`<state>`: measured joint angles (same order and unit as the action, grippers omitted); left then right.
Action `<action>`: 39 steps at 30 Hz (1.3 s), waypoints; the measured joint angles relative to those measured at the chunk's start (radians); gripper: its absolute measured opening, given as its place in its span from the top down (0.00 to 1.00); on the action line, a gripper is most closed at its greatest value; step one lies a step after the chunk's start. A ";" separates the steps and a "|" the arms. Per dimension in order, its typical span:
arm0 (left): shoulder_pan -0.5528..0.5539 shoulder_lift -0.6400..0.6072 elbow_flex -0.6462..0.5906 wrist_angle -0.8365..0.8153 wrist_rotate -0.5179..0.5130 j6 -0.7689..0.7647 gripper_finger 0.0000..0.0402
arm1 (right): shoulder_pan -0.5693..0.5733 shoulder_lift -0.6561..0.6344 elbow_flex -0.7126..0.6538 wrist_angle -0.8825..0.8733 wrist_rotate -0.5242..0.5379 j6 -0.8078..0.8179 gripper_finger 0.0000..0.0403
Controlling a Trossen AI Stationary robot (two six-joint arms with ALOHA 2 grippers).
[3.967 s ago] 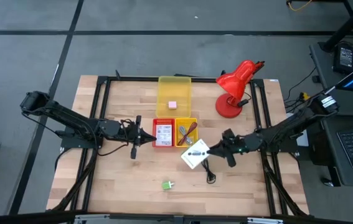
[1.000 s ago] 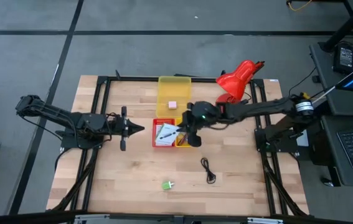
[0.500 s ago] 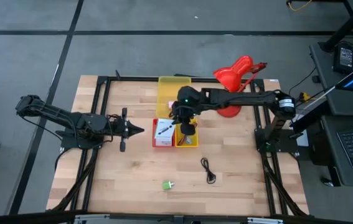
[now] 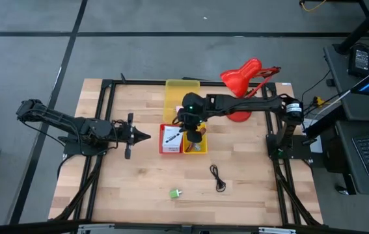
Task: Pick and place items into bin
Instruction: Put the card reader box into the red bin
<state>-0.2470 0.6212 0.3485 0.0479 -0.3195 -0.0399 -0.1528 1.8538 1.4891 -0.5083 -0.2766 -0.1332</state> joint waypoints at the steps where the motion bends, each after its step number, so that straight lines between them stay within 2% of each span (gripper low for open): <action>1: 0.000 0.000 0.000 0.000 0.000 0.003 1.00 | 0.007 0.003 0.001 0.006 0.023 0.001 0.95; 4: 0.000 0.000 0.000 0.000 0.000 0.009 0.99 | 0.023 0.009 -0.003 -0.001 0.094 0.016 0.95; 16: 0.000 0.000 0.000 -0.001 0.000 0.046 0.99 | 0.026 0.011 -0.005 0.010 0.100 0.043 0.95; 31: 0.000 0.000 0.000 -0.002 0.000 0.046 0.99 | 0.026 0.011 -0.007 -0.011 0.091 -0.034 0.94; 39: 0.000 0.000 0.000 -0.006 0.000 0.047 0.99 | 0.026 0.011 -0.007 -0.010 0.091 -0.034 0.81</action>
<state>-0.2470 0.6212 0.3489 0.0417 -0.3199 0.0067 -0.1265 1.8645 1.4822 -0.5186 -0.1856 -0.1669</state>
